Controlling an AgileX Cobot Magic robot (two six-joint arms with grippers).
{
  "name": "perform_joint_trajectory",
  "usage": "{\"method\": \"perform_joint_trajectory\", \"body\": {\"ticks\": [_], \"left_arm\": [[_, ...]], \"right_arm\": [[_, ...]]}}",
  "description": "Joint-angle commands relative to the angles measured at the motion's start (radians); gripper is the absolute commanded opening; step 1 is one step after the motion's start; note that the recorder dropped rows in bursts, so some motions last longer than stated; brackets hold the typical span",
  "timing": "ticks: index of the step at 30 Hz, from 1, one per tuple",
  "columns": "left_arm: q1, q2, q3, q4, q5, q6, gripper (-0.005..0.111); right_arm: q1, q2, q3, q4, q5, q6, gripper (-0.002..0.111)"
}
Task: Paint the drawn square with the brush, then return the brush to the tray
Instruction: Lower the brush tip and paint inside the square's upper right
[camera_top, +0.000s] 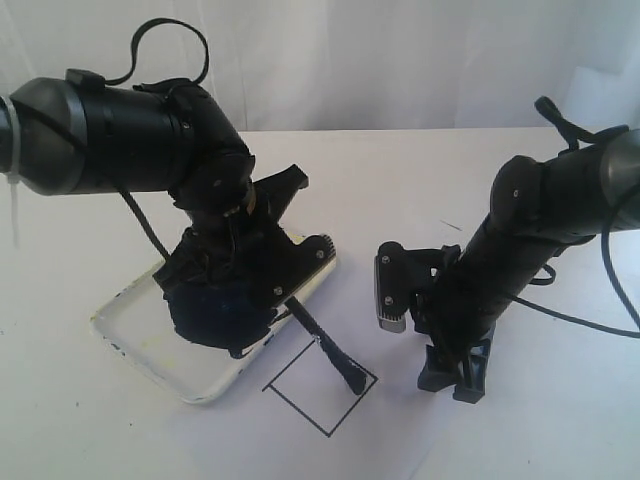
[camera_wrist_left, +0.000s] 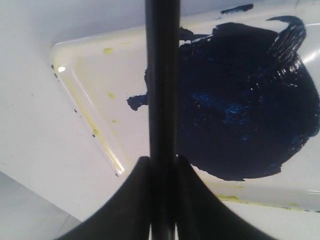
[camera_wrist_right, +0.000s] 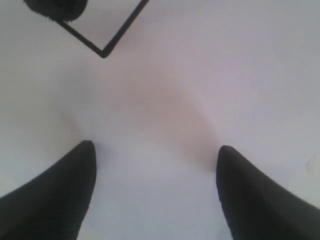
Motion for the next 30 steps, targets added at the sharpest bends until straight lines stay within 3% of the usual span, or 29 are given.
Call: {"method": "perform_joint_trajectory", "body": {"ticks": [1, 30], "left_arm": [[-0.006, 0.014, 0.005, 0.042, 0.001, -0.014, 0.0], [-0.006, 0.042, 0.007, 0.047, -0.067, -0.065, 0.0]], "right_arm": [[0.0, 0.012, 0.004, -0.004, 0.003, 0.019, 0.064], [0.0, 0.012, 0.004, -0.004, -0.017, 0.021, 0.064]]}}
